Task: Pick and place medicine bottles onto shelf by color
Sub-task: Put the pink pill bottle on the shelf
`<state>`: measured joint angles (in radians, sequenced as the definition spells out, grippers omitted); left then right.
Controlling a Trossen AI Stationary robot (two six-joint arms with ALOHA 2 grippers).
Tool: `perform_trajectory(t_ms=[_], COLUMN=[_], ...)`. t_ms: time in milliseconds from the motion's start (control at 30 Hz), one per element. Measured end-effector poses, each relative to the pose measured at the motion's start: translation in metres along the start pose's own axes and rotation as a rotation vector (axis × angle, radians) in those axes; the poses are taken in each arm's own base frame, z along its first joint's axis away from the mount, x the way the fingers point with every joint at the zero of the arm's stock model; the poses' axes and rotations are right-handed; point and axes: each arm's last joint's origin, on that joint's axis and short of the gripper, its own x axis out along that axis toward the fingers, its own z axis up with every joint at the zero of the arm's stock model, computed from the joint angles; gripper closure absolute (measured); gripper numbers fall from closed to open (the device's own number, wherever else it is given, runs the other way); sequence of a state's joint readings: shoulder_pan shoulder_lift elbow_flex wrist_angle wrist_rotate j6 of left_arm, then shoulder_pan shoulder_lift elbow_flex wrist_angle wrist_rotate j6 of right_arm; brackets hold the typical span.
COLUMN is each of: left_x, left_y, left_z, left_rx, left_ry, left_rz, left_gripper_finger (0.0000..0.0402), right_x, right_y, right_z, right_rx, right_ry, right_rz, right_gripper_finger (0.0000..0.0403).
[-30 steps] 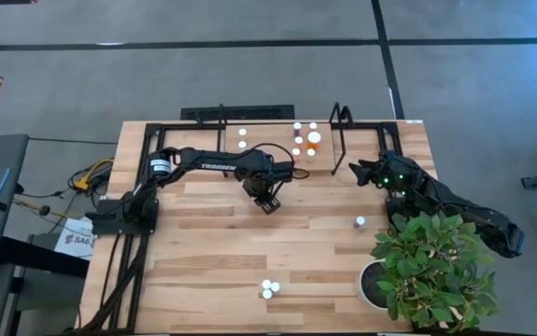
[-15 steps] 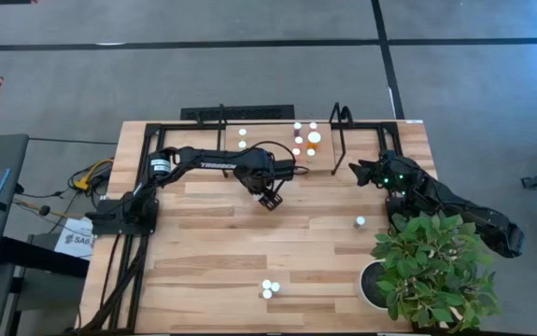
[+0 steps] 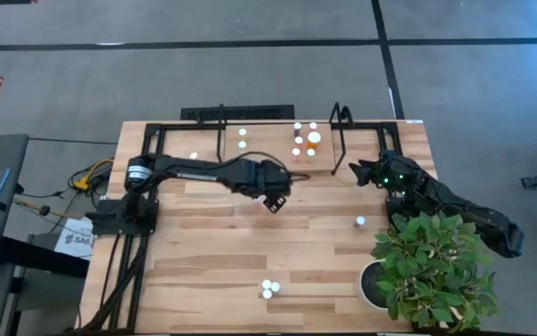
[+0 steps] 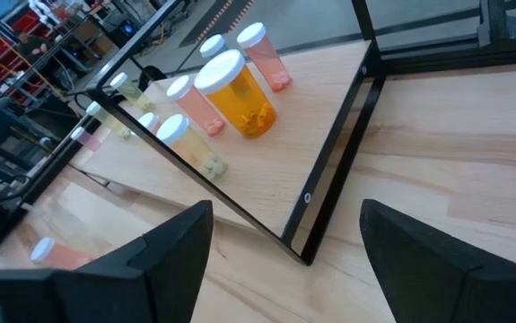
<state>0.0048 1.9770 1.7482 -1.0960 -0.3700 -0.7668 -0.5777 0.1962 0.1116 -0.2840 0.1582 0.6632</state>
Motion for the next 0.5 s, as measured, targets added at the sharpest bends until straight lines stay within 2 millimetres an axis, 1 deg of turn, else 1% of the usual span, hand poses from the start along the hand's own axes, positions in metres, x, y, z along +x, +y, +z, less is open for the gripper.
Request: perform_trajectory(t_ms=[100,233,400,500], left_x=[-0.007,0.000,0.001,0.010], left_y=[-0.001,0.001,0.004,0.007], left_z=[-0.014,-0.040,-0.071,-0.091], left_rx=[-0.043,-0.131,-0.203,-0.249], left_ry=[-0.077,-0.156,-0.390,-0.481], left_rz=[-0.018,-0.072,-0.142,-0.143], left_gripper_finger=[0.0090,0.0090,0.0090,0.0090], right_x=[0.000,0.000,0.000,0.000], right_y=[0.000,0.000,0.000,0.000], right_z=[0.000,0.000,0.000,0.000], right_rx=[0.000,0.000,0.000,0.000], right_ry=[0.001,0.000,0.000,0.001], right_rz=[0.000,0.000,0.000,0.000], right_gripper_finger=[0.0097,0.0097,0.0097,0.0097])
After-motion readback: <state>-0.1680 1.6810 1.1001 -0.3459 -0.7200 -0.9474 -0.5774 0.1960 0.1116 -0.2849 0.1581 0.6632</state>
